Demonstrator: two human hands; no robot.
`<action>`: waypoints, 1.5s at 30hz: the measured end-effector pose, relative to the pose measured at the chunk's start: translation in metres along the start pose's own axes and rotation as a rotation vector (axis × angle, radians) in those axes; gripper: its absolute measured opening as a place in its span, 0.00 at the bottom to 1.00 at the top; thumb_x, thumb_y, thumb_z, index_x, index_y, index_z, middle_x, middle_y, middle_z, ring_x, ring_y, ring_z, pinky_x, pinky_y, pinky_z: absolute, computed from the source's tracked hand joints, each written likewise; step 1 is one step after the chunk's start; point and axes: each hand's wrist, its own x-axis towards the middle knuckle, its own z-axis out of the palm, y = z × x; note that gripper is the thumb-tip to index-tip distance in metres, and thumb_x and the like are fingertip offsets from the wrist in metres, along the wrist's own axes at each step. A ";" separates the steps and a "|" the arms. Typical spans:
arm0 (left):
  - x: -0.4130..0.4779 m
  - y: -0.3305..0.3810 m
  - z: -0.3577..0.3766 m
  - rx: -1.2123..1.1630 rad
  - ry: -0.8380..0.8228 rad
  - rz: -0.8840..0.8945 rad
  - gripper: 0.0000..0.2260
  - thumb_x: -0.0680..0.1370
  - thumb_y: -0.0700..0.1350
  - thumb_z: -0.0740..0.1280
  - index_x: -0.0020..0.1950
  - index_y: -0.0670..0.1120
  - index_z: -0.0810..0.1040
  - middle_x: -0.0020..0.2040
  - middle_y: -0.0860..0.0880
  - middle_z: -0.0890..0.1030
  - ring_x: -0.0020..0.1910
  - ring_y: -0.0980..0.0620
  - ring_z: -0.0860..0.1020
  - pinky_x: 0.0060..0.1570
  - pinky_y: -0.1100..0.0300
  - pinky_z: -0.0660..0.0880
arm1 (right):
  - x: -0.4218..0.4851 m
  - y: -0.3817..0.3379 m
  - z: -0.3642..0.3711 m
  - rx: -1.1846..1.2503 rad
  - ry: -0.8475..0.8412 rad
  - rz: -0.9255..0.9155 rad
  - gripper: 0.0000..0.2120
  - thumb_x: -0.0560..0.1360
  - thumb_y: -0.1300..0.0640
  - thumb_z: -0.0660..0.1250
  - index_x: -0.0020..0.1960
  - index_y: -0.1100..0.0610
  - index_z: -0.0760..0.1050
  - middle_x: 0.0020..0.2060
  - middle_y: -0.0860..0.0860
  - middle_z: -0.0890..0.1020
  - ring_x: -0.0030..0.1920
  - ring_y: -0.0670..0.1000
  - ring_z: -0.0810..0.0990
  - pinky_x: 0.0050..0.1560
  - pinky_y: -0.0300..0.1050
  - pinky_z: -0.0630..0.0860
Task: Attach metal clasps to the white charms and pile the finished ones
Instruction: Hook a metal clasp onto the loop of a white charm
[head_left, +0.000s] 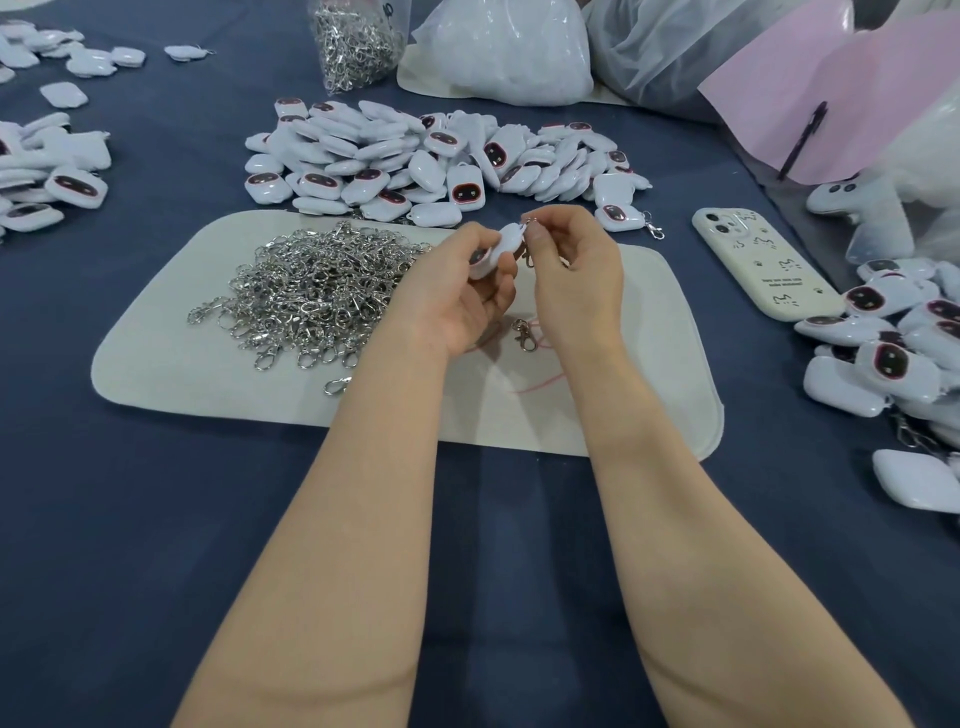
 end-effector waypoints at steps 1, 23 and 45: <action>0.000 0.000 0.000 0.022 -0.004 0.006 0.05 0.78 0.37 0.61 0.42 0.43 0.71 0.33 0.47 0.75 0.22 0.58 0.74 0.24 0.68 0.71 | 0.000 0.000 0.000 -0.002 0.006 -0.009 0.08 0.77 0.62 0.63 0.44 0.50 0.74 0.38 0.41 0.79 0.43 0.43 0.78 0.48 0.38 0.75; 0.001 0.004 -0.009 -0.121 -0.099 -0.182 0.08 0.76 0.41 0.62 0.41 0.40 0.77 0.31 0.50 0.78 0.19 0.61 0.69 0.21 0.72 0.68 | -0.004 -0.008 0.001 0.063 -0.009 -0.015 0.07 0.77 0.63 0.64 0.45 0.51 0.76 0.39 0.43 0.80 0.43 0.44 0.77 0.48 0.40 0.75; -0.001 0.008 0.002 1.079 0.175 0.798 0.07 0.74 0.42 0.68 0.51 0.48 0.75 0.40 0.55 0.76 0.42 0.48 0.77 0.45 0.61 0.74 | -0.006 0.001 0.001 -0.325 -0.120 -0.097 0.04 0.79 0.62 0.59 0.49 0.60 0.72 0.40 0.51 0.79 0.42 0.52 0.76 0.44 0.40 0.72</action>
